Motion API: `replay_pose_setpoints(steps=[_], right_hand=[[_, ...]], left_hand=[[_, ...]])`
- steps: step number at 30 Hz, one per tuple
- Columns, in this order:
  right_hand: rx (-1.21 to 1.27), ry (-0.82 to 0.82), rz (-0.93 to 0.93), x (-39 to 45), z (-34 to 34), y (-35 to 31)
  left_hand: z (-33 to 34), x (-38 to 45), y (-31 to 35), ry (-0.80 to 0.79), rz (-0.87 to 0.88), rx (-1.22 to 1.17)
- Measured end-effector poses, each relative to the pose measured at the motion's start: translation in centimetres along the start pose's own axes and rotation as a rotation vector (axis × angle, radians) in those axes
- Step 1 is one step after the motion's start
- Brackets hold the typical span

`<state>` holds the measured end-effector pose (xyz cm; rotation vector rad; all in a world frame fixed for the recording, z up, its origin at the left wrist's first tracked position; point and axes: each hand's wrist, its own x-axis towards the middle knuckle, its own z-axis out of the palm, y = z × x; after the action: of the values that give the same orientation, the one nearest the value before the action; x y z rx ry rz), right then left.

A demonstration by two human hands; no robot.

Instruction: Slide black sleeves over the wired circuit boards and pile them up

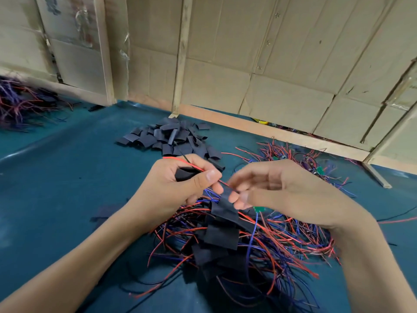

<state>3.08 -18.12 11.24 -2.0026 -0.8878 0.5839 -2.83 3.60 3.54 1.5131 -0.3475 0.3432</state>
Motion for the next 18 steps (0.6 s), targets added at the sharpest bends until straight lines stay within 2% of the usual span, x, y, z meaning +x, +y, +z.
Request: replay_pose_setpoints(steps=[3, 6, 9, 15, 18], right_hand=[[-0.024, -0.017, -0.070, 0.4, 1.0, -0.1], [0.076, 0.081, -0.110, 0.6, 1.1, 0.1], [0.063, 0.149, -0.120, 0.5, 0.5, 0.3], [-0.094, 0.074, -0.065, 0.0, -0.4, 0.6], [-0.099, 0.069, -0.026, 0.1, -0.4, 0.8]], left_hand=[[0.4, -0.1, 0.0, 0.001, 0.004, 0.026], [0.5, -0.1, 0.0, 0.053, -0.036, -0.061], [0.2, 0.0, 0.0, 0.107, 0.012, 0.001], [0.0, -0.3, 0.2, 0.082, 0.096, 0.003], [0.1, -0.2, 0.3, 0.139, 0.122, 0.047]])
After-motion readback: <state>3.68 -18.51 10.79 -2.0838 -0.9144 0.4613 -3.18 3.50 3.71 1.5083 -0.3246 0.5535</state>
